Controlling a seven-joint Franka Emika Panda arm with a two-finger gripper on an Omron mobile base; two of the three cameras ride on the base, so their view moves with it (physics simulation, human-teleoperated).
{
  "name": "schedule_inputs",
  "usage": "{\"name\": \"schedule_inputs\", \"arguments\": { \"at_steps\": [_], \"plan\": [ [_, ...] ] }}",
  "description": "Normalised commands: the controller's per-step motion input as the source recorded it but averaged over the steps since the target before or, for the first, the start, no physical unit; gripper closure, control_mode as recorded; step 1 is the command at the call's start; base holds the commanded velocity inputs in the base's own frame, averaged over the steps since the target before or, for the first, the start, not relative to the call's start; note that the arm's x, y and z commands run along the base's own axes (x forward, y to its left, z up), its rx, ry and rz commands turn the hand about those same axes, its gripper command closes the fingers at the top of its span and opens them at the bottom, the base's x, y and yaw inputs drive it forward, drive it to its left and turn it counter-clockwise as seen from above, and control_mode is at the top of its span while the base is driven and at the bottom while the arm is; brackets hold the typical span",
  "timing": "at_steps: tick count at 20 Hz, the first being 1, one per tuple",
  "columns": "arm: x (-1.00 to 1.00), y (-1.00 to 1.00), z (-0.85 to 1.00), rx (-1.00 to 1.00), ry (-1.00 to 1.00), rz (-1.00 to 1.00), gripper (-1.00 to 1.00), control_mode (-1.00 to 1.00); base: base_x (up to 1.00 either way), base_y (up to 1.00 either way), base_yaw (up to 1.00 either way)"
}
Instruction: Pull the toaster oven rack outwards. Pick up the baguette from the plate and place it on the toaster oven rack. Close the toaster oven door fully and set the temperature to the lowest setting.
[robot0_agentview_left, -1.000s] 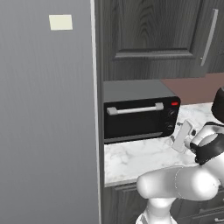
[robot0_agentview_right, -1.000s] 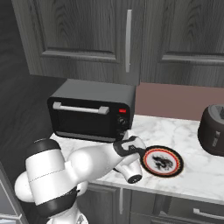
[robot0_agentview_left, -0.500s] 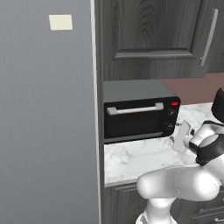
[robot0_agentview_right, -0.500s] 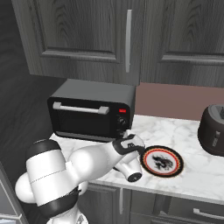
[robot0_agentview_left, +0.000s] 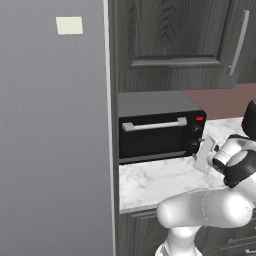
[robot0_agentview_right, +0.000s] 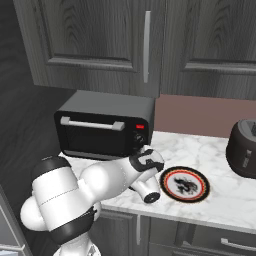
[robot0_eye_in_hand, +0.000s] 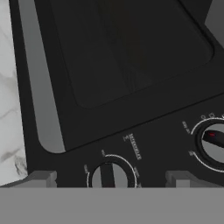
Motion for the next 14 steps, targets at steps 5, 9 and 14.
{"name": "schedule_inputs", "arguments": {
  "at_steps": [5,9,14],
  "plan": [
    [0.12,0.10,-0.01,-0.01,0.00,-0.03,-1.00,-1.00,0.00,0.00,0.00],
    [0.00,0.00,-0.01,0.00,0.00,-0.04,-1.00,-1.00,0.00,0.00,0.00],
    [0.00,0.00,-0.02,0.00,0.00,-0.06,-1.00,-1.00,0.00,0.00,0.00]
  ]
}}
